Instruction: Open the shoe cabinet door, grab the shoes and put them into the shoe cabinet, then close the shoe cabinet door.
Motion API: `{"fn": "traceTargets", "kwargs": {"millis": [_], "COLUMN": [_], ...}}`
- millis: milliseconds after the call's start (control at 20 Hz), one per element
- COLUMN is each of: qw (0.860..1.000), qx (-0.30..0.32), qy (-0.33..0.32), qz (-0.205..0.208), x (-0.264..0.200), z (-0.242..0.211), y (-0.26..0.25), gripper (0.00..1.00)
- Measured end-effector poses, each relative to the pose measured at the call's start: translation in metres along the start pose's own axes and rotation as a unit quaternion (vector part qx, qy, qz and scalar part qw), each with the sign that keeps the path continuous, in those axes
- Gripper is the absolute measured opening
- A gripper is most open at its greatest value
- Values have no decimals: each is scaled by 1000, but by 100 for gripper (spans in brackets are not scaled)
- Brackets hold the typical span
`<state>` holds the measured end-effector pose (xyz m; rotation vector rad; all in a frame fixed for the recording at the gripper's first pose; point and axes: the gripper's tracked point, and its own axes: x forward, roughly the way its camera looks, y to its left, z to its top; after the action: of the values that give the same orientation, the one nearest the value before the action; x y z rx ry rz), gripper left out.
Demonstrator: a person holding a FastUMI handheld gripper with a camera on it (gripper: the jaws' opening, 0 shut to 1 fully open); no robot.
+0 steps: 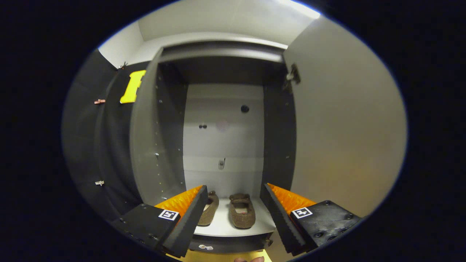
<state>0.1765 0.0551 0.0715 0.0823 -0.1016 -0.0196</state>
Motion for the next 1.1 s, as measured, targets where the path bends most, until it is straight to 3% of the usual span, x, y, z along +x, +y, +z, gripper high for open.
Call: {"fn": "traceTargets", "kwargs": {"millis": [350, 800, 1100], "qw": [998, 996, 993], "qx": [-45, 38, 44], "qy": [-49, 43, 109], "qz": [23, 70, 25], "x": [-118, -210, -258], "z": [38, 30, 8], "y": [-9, -64, -161], "gripper": [98, 98, 98]}}
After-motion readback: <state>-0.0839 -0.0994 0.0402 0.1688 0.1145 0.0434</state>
